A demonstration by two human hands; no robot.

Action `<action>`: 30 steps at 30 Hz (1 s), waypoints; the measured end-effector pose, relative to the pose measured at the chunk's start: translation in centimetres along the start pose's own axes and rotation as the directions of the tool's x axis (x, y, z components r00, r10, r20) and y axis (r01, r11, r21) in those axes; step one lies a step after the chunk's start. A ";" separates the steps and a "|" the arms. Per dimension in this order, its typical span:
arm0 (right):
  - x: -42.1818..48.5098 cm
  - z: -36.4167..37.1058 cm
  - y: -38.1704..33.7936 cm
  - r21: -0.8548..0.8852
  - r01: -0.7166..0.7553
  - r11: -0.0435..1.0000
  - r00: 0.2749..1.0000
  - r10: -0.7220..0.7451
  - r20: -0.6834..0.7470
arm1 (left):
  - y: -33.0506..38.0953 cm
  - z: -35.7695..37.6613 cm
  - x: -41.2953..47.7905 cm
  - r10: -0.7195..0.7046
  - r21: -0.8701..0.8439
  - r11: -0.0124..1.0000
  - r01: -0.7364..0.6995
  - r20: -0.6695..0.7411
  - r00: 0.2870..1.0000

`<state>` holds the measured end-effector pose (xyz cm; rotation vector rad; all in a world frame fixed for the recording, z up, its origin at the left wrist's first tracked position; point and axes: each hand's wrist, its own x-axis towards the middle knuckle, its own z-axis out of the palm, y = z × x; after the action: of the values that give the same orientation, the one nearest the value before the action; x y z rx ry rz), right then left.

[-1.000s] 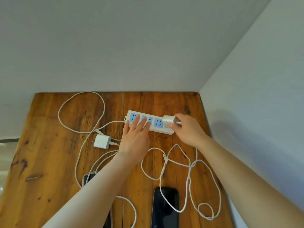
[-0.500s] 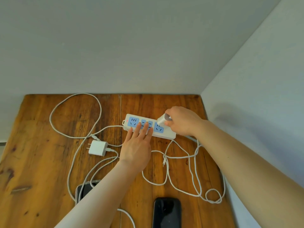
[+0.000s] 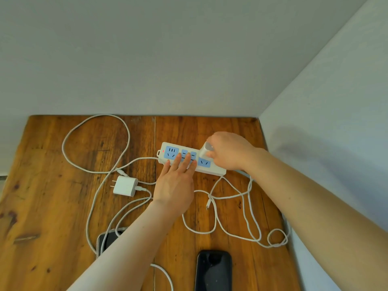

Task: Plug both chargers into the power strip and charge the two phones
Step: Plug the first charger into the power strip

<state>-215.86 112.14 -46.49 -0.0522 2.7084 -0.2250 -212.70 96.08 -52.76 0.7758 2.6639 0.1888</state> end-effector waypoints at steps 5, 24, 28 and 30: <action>0.8 -0.5 -0.7 -0.116 0.036 0.993 0.999 -0.033 0.022 | -0.1 0.0 -0.1 0.004 -0.011 1.000 -0.004 0.005 1.000; -0.3 2.9 -2.0 -0.151 -0.006 0.988 0.997 -0.007 -0.083 | 0.2 0.0 0.0 -0.017 -0.004 1.000 0.017 0.039 0.999; -1.5 2.2 -0.1 0.340 -0.060 0.938 0.997 0.070 -0.018 | 0.3 -0.2 -0.1 -0.035 0.016 0.999 0.034 0.073 0.997; -3.5 1.2 1.7 0.634 -0.114 0.765 0.990 0.137 0.012 | 0.5 -0.4 0.0 -0.045 -0.013 0.999 0.046 0.084 0.995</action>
<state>-212.21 113.87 -46.39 0.3356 2.5067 -1.0942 -212.63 96.48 -52.27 0.7026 2.5955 0.1605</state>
